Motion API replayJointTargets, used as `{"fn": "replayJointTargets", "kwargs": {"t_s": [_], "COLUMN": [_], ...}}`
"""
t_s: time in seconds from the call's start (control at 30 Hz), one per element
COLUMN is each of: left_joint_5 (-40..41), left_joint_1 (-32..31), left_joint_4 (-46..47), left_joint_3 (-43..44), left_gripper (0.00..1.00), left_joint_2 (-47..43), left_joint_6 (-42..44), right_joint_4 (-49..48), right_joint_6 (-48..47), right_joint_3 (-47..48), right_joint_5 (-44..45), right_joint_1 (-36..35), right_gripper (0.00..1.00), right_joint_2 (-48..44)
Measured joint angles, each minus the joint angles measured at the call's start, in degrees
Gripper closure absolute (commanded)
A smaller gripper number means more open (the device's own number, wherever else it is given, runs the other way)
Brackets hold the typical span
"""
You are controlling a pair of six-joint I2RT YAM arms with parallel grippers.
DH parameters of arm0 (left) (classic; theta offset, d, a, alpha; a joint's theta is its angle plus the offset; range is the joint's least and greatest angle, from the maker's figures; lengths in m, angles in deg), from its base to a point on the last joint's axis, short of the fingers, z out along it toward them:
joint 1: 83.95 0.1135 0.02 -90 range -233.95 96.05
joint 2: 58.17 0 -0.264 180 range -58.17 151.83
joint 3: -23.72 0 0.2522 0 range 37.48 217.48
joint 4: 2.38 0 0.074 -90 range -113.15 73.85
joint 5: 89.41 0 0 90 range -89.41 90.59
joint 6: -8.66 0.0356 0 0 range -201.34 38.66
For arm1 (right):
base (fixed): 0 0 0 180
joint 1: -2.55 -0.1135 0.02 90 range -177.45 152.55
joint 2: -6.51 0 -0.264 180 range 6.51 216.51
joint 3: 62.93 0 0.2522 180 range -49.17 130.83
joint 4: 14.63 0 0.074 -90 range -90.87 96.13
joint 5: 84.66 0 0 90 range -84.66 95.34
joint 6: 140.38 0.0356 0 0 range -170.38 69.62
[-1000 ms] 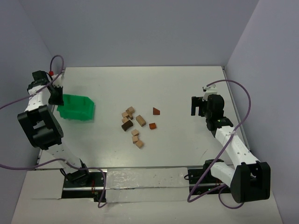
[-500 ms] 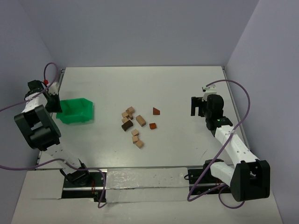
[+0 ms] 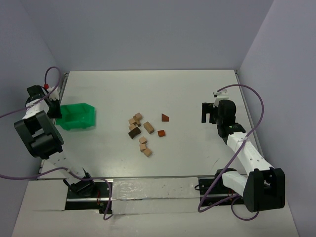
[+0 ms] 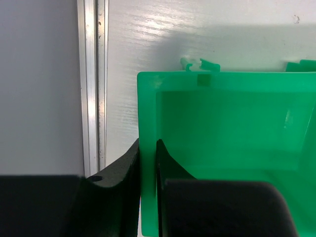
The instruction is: Build the wood block tower
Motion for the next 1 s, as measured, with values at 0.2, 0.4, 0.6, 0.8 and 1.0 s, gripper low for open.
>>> {"fn": "replayJointTargets", "kwargs": {"t_s": [0.2, 0.4, 0.6, 0.8, 1.0], "left_joint_5": [0.76, 1.44, 8.37, 21.74, 28.32], "left_joint_1": [0.36, 0.47, -2.29, -11.51, -17.58], "left_joint_4": [1.35, 3.18, 5.46, 5.72, 1.29], "left_joint_3": [-0.10, -0.37, -0.34, 2.70, 18.04], "left_gripper": [1.00, 1.00, 1.00, 1.00, 1.00], "left_joint_2": [0.12, 0.12, 0.10, 0.80, 8.28], "left_joint_6": [-2.96, -10.95, -23.74, -39.22, -54.30], "right_joint_4": [0.00, 0.00, 0.00, 0.00, 0.01], "right_joint_6": [0.02, 0.02, 0.02, 0.00, -0.02], "right_joint_3": [0.00, 0.00, 0.00, 0.00, 0.00], "right_joint_5": [0.02, 0.02, 0.04, 0.07, 0.31], "right_joint_1": [0.00, 0.00, 0.00, 0.00, 0.00], "right_gripper": [0.00, 0.00, 0.00, 0.00, 0.00], "right_joint_2": [0.16, 0.32, 1.09, 1.53, 2.28]}}
